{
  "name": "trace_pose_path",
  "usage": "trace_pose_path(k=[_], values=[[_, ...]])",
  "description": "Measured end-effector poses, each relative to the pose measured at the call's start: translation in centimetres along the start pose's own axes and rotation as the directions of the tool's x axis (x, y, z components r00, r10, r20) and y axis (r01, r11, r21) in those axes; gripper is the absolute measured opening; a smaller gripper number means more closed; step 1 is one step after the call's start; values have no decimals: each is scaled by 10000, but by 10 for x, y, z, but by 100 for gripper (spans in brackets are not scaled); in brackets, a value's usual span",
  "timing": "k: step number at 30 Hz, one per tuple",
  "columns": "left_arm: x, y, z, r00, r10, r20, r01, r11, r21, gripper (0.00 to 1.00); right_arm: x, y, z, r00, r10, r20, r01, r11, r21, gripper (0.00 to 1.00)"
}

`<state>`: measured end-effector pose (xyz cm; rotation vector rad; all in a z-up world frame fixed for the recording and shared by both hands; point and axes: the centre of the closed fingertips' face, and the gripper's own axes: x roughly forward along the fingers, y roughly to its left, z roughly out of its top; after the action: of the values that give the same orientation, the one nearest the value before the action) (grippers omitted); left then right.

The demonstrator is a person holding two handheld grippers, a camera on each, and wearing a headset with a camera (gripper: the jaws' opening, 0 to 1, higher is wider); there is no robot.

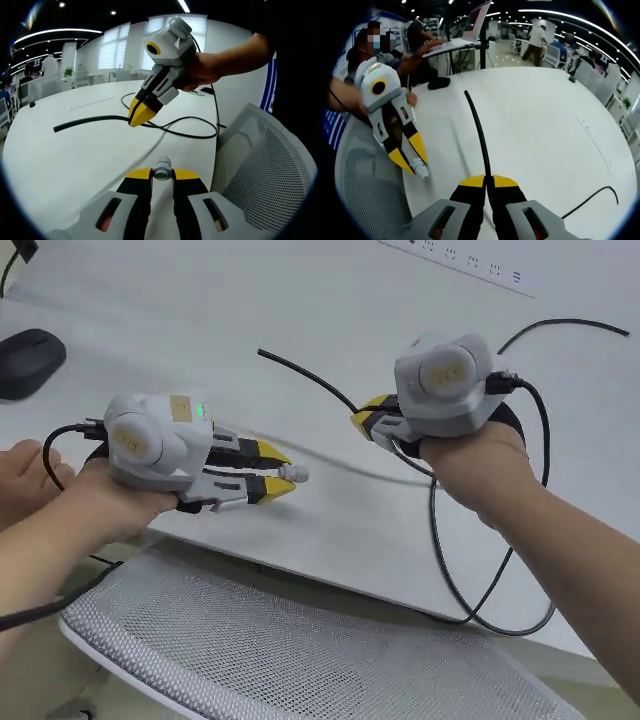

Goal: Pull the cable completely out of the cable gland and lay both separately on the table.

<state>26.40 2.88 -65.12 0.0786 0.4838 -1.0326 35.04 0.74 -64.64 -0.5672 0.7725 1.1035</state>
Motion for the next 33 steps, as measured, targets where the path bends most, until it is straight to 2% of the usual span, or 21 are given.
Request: trace_pose_path(k=[3, 8, 13, 18, 21, 23, 33], values=[[2, 5, -8, 9999, 65, -118, -65, 10000, -22, 15, 16, 0, -3, 9997, 152, -190, -155, 9997, -182, 0], [4, 16, -17, 9997, 196, -146, -200, 9995, -242, 16, 34, -3, -7, 9981, 368, -485, -384, 9987, -326, 0], [9, 18, -26, 9996, 138, -251, -146, 9994, -322, 16, 50, -6, -13, 9958, 632, -661, -647, 9977, -214, 0], [15, 22, -38, 9992, 161, -375, -177, 9990, -420, 16, 55, -1, -16, 9942, 764, -756, -776, 9969, -129, 0], [15, 25, -42, 9987, 236, -441, -255, 9987, -445, 16, 57, 5, -20, 9918, 889, -920, -928, 9949, -396, 0], [15, 27, -43, 9986, 305, -431, -326, 9983, -473, 16, 59, 7, -21, 9908, 878, -1029, -960, 9923, -777, 0], [17, 28, -46, 9985, 439, -330, -459, 9970, -628, 16, 62, 13, -24, 9890, 984, -1103, -1084, 9901, -890, 0]])
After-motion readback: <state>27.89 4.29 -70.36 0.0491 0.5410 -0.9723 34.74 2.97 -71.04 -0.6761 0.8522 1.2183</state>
